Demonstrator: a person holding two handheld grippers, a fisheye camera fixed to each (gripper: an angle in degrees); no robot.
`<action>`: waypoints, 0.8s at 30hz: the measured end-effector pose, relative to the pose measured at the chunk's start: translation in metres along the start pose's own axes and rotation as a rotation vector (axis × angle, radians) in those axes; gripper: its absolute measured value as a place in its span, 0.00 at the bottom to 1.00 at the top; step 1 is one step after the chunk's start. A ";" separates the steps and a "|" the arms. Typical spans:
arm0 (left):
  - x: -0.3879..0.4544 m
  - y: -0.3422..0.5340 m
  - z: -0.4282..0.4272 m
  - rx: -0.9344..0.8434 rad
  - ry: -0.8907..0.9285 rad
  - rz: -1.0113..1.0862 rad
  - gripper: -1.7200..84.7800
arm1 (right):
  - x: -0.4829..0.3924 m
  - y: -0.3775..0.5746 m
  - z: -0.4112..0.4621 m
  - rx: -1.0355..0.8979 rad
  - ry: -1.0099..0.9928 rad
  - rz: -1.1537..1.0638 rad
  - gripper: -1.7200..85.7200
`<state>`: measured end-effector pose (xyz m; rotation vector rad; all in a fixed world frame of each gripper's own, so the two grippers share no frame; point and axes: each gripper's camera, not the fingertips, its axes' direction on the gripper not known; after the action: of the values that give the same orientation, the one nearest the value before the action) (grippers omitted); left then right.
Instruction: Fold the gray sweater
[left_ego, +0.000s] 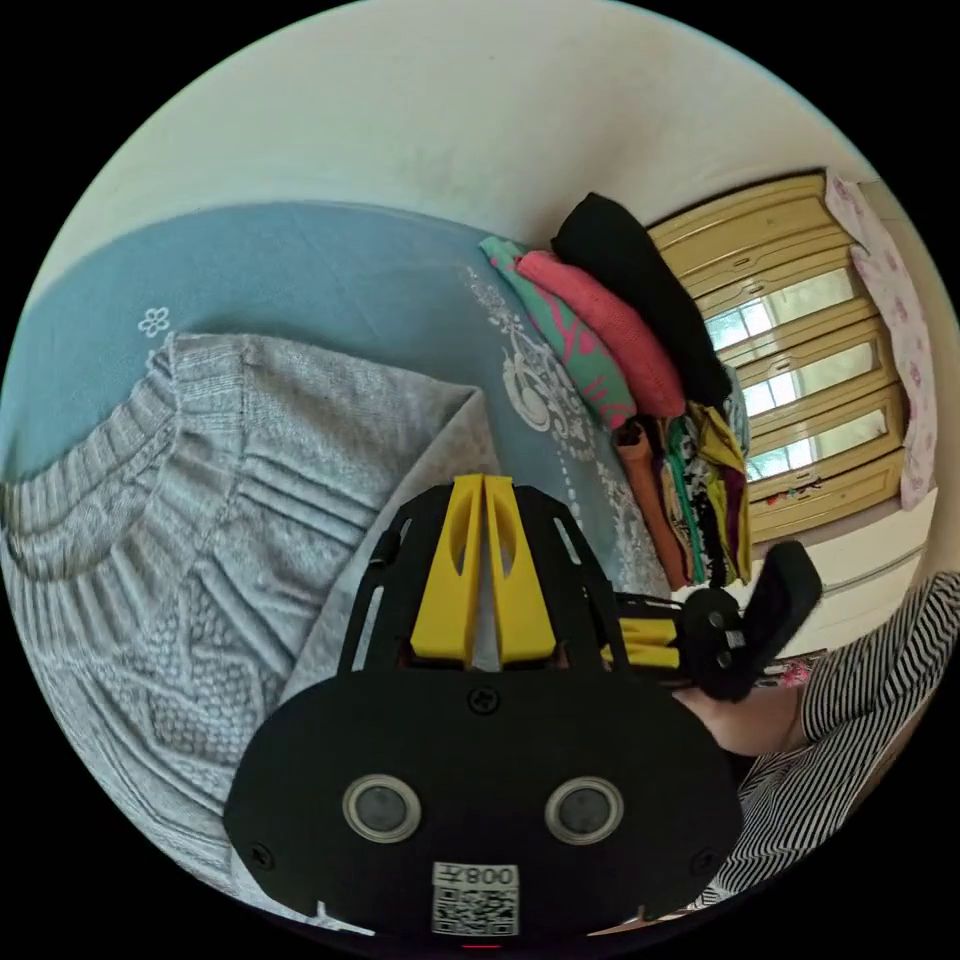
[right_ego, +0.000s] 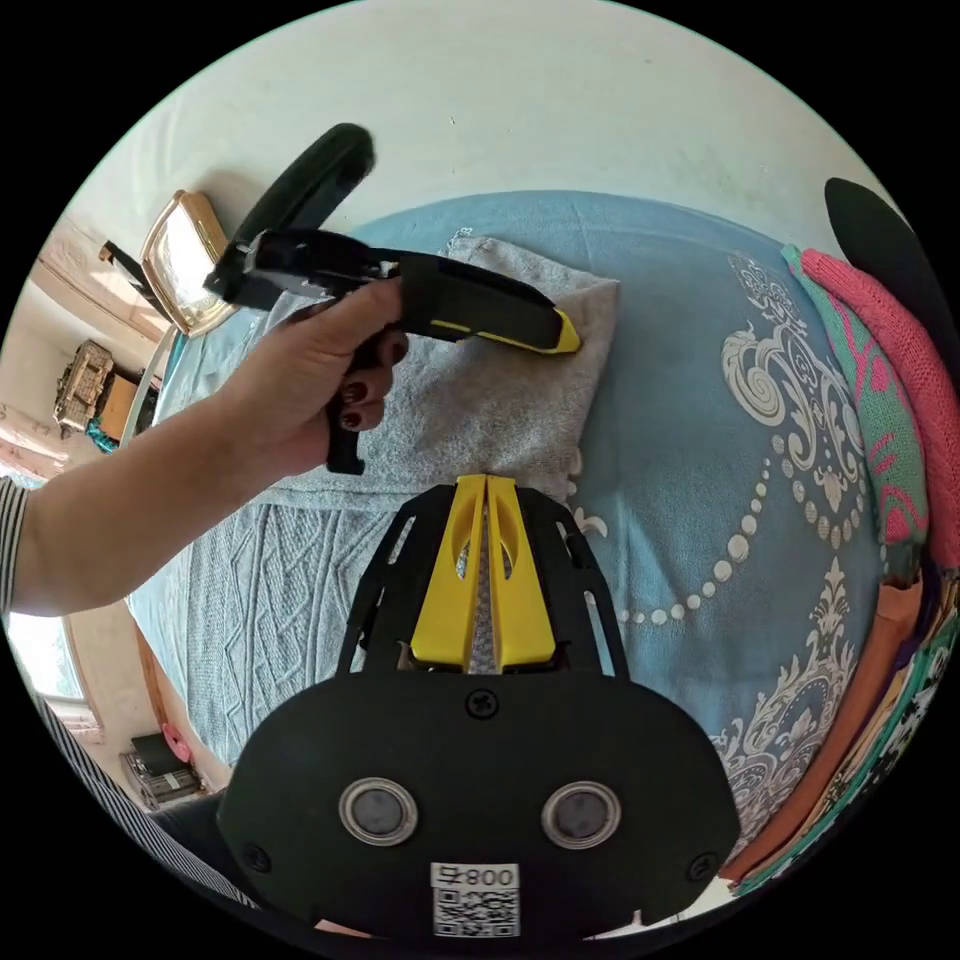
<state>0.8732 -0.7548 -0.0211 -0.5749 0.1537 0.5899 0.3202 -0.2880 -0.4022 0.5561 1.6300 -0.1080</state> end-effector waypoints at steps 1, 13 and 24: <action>-0.003 -0.009 0.012 -0.053 -0.046 0.015 0.02 | 0.000 0.006 -0.001 0.014 0.003 0.000 0.02; -0.023 0.005 0.014 0.009 0.005 -0.052 0.02 | 0.031 0.031 -0.011 0.009 -0.124 0.077 0.02; -0.037 0.154 -0.062 0.108 -0.072 -0.187 0.02 | 0.053 -0.023 -0.040 0.119 -0.162 0.082 0.02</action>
<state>0.7567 -0.7023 -0.1337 -0.4570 0.0628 0.4172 0.2720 -0.2776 -0.4526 0.6877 1.4479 -0.1858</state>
